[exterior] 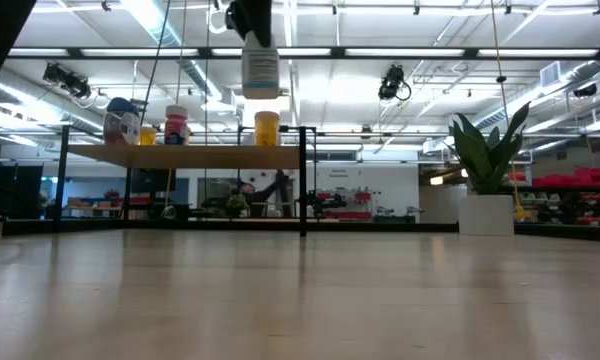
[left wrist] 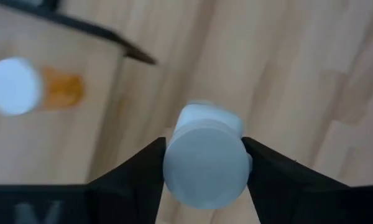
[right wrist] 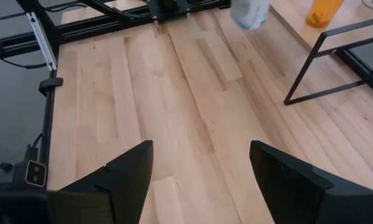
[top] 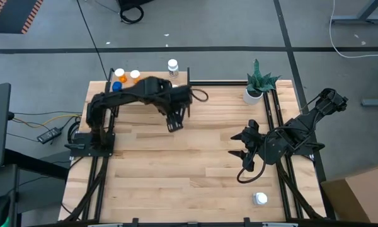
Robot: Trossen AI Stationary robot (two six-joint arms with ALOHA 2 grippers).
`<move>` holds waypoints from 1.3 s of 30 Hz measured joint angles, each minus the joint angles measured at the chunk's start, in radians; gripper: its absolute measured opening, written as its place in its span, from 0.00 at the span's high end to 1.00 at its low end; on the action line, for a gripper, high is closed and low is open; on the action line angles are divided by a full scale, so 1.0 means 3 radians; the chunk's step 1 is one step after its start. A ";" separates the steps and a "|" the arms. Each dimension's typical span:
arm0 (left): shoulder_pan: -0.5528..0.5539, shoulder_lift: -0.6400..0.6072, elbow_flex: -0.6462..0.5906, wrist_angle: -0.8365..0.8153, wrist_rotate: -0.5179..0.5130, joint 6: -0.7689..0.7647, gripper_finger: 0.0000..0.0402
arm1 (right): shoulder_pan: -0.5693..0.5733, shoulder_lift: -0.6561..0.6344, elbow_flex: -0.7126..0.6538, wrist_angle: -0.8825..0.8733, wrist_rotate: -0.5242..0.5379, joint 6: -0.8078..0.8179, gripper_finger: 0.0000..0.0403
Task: Pick and place medicine bottles onto shelf by color
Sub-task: Put the top white and blue pill bottle on the shelf
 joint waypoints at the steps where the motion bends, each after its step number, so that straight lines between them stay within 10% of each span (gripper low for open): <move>1: 0.0051 0.0001 0.0036 -0.0045 -0.0018 -0.0004 0.51 | 0.0000 0.0000 0.0000 0.0000 0.0005 -0.0001 0.32; 22: 0.1468 -0.0209 0.0108 -0.0065 -0.0210 0.0445 0.51 | 0.0000 0.0000 -0.0001 -0.0001 0.0221 0.0024 0.32; 39: 0.2030 -0.0182 -0.0894 0.0795 -0.0102 0.0745 0.48 | -0.0001 0.0000 -0.0003 0.0000 0.0340 0.0033 0.32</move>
